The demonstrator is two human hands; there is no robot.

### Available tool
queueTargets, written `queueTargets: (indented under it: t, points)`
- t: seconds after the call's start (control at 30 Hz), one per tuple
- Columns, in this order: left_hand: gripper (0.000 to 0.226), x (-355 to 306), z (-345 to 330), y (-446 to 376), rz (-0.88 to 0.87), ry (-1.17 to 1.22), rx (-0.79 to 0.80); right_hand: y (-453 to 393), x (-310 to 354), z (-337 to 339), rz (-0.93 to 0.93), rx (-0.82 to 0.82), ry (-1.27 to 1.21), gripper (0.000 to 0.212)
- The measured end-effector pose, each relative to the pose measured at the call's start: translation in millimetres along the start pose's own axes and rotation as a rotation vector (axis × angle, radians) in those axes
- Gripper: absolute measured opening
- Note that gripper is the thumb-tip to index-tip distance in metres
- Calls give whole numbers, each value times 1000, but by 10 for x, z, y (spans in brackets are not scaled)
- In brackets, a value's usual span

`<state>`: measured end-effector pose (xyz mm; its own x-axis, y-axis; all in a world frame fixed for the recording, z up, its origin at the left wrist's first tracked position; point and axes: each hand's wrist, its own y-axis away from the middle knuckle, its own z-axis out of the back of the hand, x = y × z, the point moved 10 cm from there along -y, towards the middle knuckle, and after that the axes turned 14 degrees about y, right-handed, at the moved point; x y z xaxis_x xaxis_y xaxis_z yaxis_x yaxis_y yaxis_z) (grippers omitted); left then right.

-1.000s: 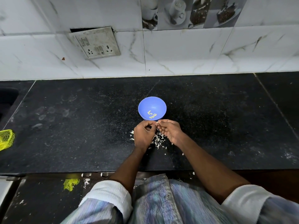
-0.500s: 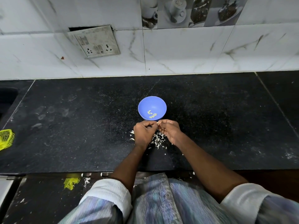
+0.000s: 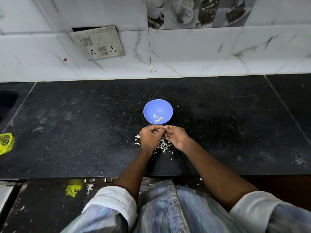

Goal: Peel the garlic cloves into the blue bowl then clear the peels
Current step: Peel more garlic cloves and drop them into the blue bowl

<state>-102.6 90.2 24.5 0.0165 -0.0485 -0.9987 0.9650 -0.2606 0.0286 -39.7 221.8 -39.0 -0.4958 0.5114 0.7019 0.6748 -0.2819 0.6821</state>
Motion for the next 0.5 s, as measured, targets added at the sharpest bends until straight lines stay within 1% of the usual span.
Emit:
queueTargets:
  t: [0.17,0.27,0.4,0.5]
  points:
    - [9,-60,11,44,-70,-47,-10,4,-44,6,-16,10,8,16]
    - [9,-47,30,48,-72,-66,-31,16,-55,-11,-7,30,28,15]
    - [7,-51,55,59,-74,-57,-53,56,-47,-46,35,90,42,8]
    - [6,-35,62,71,-58,-44,-59,65,-68,-54,43,100,45,9]
